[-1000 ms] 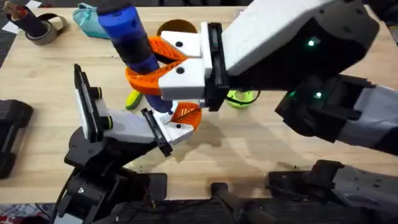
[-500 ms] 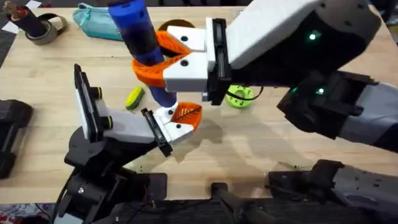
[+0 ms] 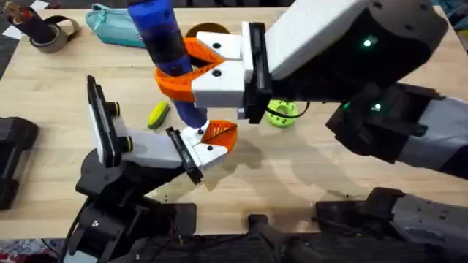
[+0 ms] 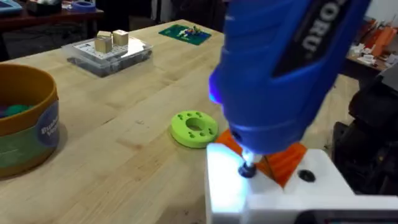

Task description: Pick up the gripper from the table and insert it into the empty holder that is missing its gripper. Then pick up a screw, insert it into the mounting hole, and use the screwdriver to tighten it. Finally, clean up the table by picking up the vegetable and placing it into the bucket.

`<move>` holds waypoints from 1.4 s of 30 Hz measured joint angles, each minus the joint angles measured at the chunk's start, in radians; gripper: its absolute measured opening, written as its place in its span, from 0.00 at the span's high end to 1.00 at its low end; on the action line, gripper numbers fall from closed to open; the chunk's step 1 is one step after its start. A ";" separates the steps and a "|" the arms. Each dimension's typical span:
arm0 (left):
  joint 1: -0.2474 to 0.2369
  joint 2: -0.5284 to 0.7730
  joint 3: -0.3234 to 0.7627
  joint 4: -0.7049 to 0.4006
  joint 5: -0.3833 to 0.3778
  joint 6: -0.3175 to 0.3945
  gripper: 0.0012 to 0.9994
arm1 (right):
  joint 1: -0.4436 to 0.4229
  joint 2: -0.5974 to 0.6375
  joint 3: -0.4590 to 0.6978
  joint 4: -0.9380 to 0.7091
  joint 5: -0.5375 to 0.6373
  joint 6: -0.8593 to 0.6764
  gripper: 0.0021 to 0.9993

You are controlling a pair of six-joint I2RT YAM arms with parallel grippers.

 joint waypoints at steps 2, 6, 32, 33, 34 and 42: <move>0.000 0.000 0.000 0.000 0.000 0.000 0.99 | 0.000 0.000 0.001 0.004 0.000 0.004 0.97; 0.000 0.000 0.000 0.000 0.000 0.000 0.99 | 0.000 0.000 0.001 0.004 0.000 0.009 0.97; 0.000 0.000 0.000 0.000 0.001 0.000 0.99 | 0.009 0.000 0.001 -0.029 -0.002 0.043 0.97; 0.000 0.000 0.000 0.000 0.001 0.000 0.99 | 0.009 -0.001 0.001 -0.029 -0.004 0.044 0.97; 0.000 0.000 0.000 0.000 0.001 0.000 0.99 | 0.009 -0.002 0.001 -0.029 -0.007 0.046 0.97; 0.000 0.000 0.000 0.000 0.000 0.000 0.99 | 0.019 -0.060 0.003 -0.117 -0.047 0.064 0.97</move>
